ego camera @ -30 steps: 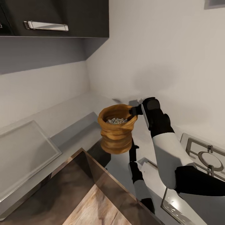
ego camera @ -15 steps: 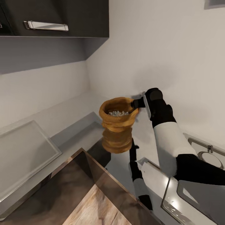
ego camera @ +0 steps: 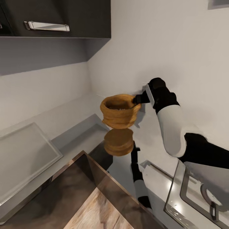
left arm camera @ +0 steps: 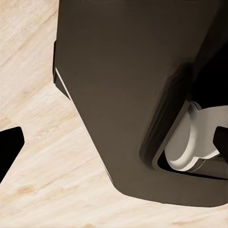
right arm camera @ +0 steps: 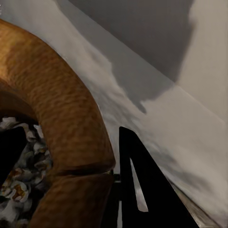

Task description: In the kitchen, take the popcorn bag from the countertop, put it into the microwave, and heat it until the popcorn is cooked so the cooked popcorn ends up inside the bag.

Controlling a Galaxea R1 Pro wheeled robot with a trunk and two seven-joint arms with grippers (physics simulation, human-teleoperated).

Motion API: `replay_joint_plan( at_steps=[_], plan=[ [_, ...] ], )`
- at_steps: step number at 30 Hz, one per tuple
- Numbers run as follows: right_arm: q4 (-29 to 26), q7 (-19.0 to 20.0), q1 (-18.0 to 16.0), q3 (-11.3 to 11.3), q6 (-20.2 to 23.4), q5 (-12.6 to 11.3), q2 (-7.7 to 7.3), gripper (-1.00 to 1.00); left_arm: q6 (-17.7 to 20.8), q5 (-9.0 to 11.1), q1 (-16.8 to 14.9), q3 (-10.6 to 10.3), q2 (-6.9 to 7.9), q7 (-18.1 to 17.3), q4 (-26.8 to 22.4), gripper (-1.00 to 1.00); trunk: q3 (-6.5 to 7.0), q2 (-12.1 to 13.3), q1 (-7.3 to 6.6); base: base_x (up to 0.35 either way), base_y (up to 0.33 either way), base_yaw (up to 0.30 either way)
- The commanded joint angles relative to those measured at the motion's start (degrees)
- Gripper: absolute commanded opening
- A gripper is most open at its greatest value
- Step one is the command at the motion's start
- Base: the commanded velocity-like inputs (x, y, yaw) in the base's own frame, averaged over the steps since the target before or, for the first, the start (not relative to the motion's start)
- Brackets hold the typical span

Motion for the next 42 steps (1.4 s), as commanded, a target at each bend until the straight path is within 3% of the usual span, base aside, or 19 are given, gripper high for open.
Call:
replay_joint_plan(
  at_steps=[1,3,7,12,22,42],
  plan=[
    [2.2,0.2,-1.3,-0.9,0.2,0.5,0.08,-1.0,-0.1,0.3,0.0,0.0,-0.01,0.0,-0.1,1.0,-0.05,0.0,0.0,0.0,0.0,0.0],
    [5.2,0.1,-2.8,-2.0,0.2,0.5,-1.41,-1.0,-0.1,0.3,0.0,0.0,-0.01,0.0,-0.1,1.0,-0.05,0.0,0.0,0.0,0.0,0.0],
    [5.8,1.3,-3.4,-2.3,0.2,0.3,-3.8,-1.0,-0.1,0.3,0.0,0.0,-0.01,0.0,-0.1,1.0,-0.05,0.0,0.0,0.0,0.0,0.0],
    [3.1,1.9,-3.4,-2.3,0.2,0.4,-4.51,-1.0,-0.1,0.3,0.0,0.0,-0.01,0.0,-0.1,1.0,-0.05,0.0,0.0,0.0,0.0,0.0],
    [2.3,1.9,-3.4,-2.4,0.2,0.4,-4.56,-1.0,-0.1,0.3,0.0,0.1,-0.03,0.0,-0.1,1.0,-0.05,0.0,0.0,-0.036,0.0,0.0],
    [1.4,1.7,-3.4,-2.0,0.2,0.6,-3.82,-1.0,-0.1,0.3,0.0,0.2,-0.1,0.0,-0.1,1.0,-0.05,0.0,0.0,-0.34,0.0,0.0]
  ],
)
